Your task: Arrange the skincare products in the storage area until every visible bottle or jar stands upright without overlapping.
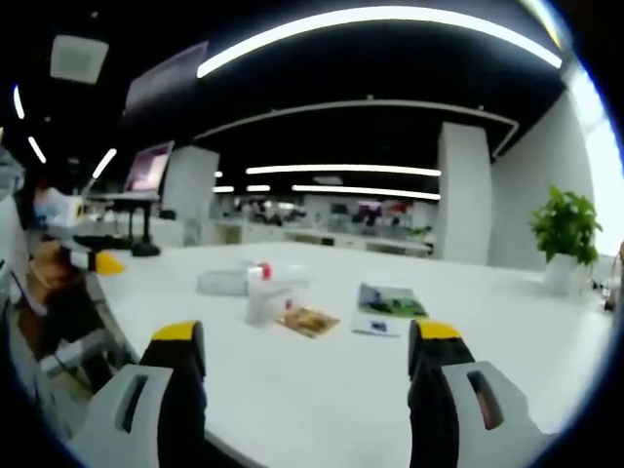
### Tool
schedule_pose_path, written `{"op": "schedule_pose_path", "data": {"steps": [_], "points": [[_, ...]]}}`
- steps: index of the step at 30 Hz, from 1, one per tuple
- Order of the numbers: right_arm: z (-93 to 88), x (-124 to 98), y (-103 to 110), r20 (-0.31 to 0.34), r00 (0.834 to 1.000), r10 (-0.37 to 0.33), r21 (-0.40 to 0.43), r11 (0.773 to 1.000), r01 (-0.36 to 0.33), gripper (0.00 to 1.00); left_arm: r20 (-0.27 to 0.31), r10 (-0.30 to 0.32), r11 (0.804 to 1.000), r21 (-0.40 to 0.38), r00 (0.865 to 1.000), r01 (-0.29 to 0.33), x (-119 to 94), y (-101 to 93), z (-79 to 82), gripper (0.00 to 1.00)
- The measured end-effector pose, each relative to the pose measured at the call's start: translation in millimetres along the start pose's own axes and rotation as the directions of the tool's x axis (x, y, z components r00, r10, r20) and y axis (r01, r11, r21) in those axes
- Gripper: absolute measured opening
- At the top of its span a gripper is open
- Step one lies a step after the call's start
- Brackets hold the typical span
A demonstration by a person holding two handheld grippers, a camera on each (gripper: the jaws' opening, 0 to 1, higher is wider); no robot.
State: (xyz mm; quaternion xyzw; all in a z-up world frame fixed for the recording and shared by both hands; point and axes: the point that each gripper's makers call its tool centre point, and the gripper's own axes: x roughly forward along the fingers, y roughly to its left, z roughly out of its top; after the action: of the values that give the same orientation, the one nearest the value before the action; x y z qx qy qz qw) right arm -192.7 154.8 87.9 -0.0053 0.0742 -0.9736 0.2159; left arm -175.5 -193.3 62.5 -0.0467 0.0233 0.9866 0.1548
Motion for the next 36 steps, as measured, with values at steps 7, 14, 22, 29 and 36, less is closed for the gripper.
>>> {"op": "schedule_pose_path", "data": {"steps": [7,14,22,29,36], "points": [[-1.5,1,1,-0.005,1.0,0.005,0.0,1.0,-0.005,0.84,-0.012,-0.008,1.0,0.004,1.0,0.008,2,0.5,-1.3,0.95],[-2.4,1,2,-0.008,1.0,0.008,-0.001,1.0,-0.008,0.83,-0.013,-0.013,1.0,0.006,1.0,0.013,3,1.2,-0.5,0.95],[-3.1,2,1,-0.01,1.0,0.007,0.004,1.0,-0.007,0.83,-0.011,-0.022,1.0,0.012,1.0,0.022,3,-1.0,0.6,0.95],[-2.7,3,2,-0.008,1.0,0.01,0.004,1.0,-0.01,0.83,-0.03,-0.033,0.999,0.016,0.999,0.034,8,-5.1,-3.9,0.95],[-4.2,3,3,-0.012,1.0,0.014,0.004,1.0,-0.014,0.83,-0.035,-0.06,0.998,0.025,0.998,0.061,11,-14.4,-4.2,0.95]]}}
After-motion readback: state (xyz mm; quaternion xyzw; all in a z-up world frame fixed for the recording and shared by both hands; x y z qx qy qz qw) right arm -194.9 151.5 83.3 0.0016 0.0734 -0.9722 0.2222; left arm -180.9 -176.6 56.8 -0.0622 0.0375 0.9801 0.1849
